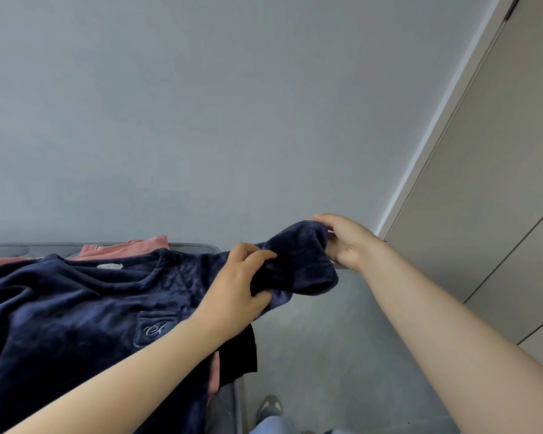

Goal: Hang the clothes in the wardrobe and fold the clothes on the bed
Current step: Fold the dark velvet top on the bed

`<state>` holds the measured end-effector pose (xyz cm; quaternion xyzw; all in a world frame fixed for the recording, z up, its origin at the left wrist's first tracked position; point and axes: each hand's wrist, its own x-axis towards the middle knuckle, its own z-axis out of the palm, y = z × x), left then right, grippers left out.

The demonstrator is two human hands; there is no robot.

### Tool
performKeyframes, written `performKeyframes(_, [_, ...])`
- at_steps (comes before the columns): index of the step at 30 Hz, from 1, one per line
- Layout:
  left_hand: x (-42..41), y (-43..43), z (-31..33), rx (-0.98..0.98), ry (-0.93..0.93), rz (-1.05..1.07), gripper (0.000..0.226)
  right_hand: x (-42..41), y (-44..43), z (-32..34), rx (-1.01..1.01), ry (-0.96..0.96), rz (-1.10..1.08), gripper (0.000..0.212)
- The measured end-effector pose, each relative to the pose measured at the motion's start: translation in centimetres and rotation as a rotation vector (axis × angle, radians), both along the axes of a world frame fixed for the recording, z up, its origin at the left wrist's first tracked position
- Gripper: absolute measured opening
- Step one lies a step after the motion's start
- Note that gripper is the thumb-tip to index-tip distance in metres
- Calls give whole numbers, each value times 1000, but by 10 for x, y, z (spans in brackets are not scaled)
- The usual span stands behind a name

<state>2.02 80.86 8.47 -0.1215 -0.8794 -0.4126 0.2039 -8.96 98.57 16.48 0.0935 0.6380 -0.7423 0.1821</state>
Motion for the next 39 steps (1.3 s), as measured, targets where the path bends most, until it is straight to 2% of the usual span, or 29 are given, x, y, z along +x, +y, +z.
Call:
performKeyframes(2, [-2,-6,7,119,-83,24,45,3,7,-1,23,32,112,23])
performKeyframes(4, [-5,-12,14,291,-185,38,36,6,15,-5,67,102,166,31])
performKeyframes(6, [-7,-17,19,423,-271,30,30,8,21,-12,15,173,177,36])
performKeyframes(11, [-14,-25,18,597,-362,85,17,20,29,-28,-25,287,350,42])
performKeyframes(14, [-17,-27,19,678,-400,72,10,27,29,-35,17,310,418,54])
performKeyframes(16, [-15,-27,22,680,-401,55,10,31,24,-38,188,399,424,57])
performKeyframes(18, [-12,-29,25,628,-413,27,14,31,16,-40,303,535,345,43])
performKeyframes(20, [-9,-31,28,477,-427,10,13,30,8,-36,282,602,238,20])
performKeyframes(22, [-5,-34,33,274,-446,12,13,27,0,-32,268,627,196,9])
performKeyframes(25, [-3,-31,39,-21,-440,55,43,26,-14,-26,268,657,219,20])
performKeyframes(27, [-5,-29,41,-135,-316,148,43,28,-25,-21,256,673,257,21])
performKeyframes(29, [-10,-29,45,-115,-215,213,28,30,-33,-18,238,682,295,18])
performKeyframes(31, [-14,-35,50,-41,-209,216,18,30,-36,-18,221,672,313,19])
performKeyframes(35, [-15,-55,53,138,-308,262,18,29,-37,-30,342,608,277,39])
performKeyframes(39, [-7,-83,50,386,-397,296,20,32,-49,-49,448,564,310,37])
